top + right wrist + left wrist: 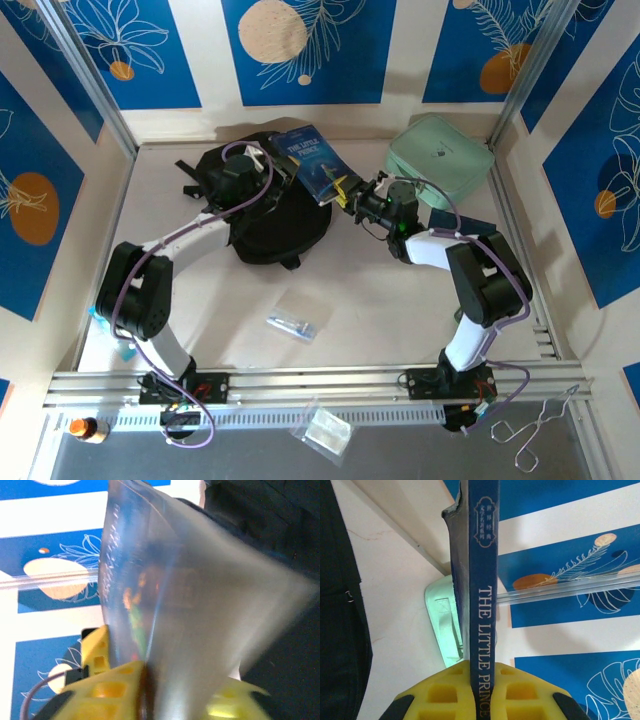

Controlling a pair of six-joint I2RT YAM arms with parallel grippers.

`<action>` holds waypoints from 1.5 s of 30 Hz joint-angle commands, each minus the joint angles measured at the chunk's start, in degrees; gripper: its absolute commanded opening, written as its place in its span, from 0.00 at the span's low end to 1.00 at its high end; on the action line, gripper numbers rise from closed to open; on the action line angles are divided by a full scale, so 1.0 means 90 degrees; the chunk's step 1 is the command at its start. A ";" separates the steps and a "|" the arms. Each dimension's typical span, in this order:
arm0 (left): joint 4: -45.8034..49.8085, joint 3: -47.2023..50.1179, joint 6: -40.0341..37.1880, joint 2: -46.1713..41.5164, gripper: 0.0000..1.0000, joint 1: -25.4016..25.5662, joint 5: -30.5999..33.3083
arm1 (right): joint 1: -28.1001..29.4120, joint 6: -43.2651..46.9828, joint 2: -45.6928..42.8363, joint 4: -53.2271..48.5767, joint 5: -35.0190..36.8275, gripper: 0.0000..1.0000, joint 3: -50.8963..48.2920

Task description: Pack books, pencil case, and school supplies into a backpack

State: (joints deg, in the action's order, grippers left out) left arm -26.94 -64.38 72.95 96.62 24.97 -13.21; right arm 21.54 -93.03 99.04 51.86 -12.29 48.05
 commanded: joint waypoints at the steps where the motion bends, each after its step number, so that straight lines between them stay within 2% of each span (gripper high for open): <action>1: 0.0349 -0.0049 -0.0410 -0.0127 0.14 -0.0019 -0.0160 | -0.0049 0.0435 -0.0381 -0.0386 0.0183 0.13 -0.0133; 5: 0.1773 -0.0138 -0.1610 -0.0263 0.42 -0.0049 -0.0037 | -0.0130 0.1160 -0.0878 -0.1532 0.0276 0.03 -0.0108; 8: 0.2788 -0.0102 -0.2635 -0.0374 0.55 -0.0060 0.0092 | -0.0247 0.1833 -0.1340 -0.2448 0.0416 0.02 -0.0075; 11: 0.3467 -0.0018 -0.3513 -0.0367 0.60 -0.0040 0.0019 | -0.0406 0.2557 -0.1785 -0.3384 0.0630 0.02 0.0000; 14: 0.3891 -0.0029 -0.4027 -0.0197 0.62 0.0067 -0.0270 | -0.0587 0.3249 -0.2154 -0.4240 0.0841 0.02 0.0124; 20: 0.4209 -0.0334 -0.4618 0.0315 0.62 0.0437 -0.0638 | -0.1047 0.3803 -0.2553 -0.4979 0.0896 0.02 0.0159; 24: 0.4278 -0.0609 -0.4834 0.0621 0.58 0.0644 -0.0688 | -0.1291 0.3823 -0.2715 -0.5114 0.0861 0.02 0.0073; 30: 0.4382 -0.0923 -0.5351 0.0917 0.49 0.0760 -0.0903 | -0.1409 0.3843 -0.2810 -0.5243 0.0790 0.02 -0.0001; 37: 0.5009 -0.1666 -0.5973 0.1355 0.35 0.0760 -0.0776 | -0.1410 0.3817 -0.2781 -0.5234 0.0711 0.02 -0.0017; 45: 0.5380 -0.2103 -0.6202 0.1743 0.22 0.0761 -0.0915 | -0.1485 0.3801 -0.2867 -0.5300 0.0670 0.02 -0.0104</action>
State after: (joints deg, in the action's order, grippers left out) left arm 18.28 -81.38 19.03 110.76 31.64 -19.70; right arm 8.58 -59.79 75.46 2.02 -4.89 47.20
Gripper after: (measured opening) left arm 0.233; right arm 0.113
